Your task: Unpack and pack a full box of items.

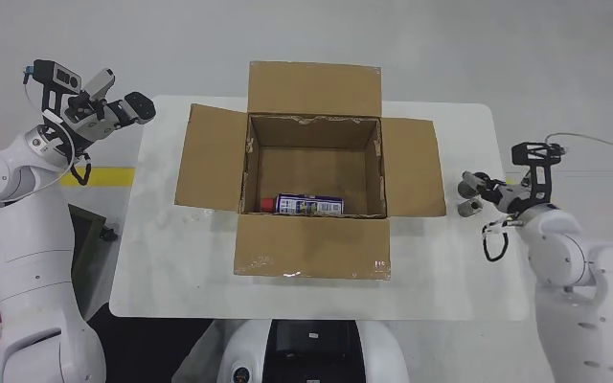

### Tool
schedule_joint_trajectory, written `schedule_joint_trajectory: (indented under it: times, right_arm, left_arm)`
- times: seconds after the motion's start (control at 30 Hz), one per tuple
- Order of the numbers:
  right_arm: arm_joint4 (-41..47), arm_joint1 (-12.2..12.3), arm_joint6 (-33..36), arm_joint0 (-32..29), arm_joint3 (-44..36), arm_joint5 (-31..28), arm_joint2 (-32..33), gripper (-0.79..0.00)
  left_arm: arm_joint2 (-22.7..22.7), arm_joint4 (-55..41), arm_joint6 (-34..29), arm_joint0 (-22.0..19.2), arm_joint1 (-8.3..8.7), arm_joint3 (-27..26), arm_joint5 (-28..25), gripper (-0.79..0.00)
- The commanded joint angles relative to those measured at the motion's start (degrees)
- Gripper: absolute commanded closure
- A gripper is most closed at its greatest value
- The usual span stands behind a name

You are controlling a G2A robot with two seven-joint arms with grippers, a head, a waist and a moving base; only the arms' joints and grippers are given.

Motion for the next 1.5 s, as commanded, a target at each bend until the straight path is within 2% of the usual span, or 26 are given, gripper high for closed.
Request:
schedule_joint_trajectory:
  times: [0.0,0.3,0.7,1.0,1.47]
  right_arm:
    - [-0.5,0.1,0.1,1.2,-0.5,-0.8,-0.2,-0.785]
    - [3.9,0.3,0.7,10.8,-0.2,-5.6,-4.4,-0.785]
    - [11.6,-0.1,5.5,21.8,-1.0,-12.0,-17.3,-0.785]
    - [14.9,-1.1,8.7,27.3,-0.3,-13.6,-28.7,-0.785]
    - [23.0,-2.6,17.7,36.2,6.4,-12.2,-39.0,-0.785]
  left_arm:
    - [0.0,0.0,0.0,0.0,0.0,0.0,0.0,-0.785]
    - [0.0,0.0,0.0,0.0,0.0,0.0,0.0,-0.785]
    - [0.0,0.0,0.0,0.0,0.0,0.0,0.0,-0.785]
    - [0.0,0.0,0.0,0.0,0.0,0.0,0.0,-0.785]
    - [0.0,0.0,0.0,0.0,0.0,0.0,0.0,-0.785]
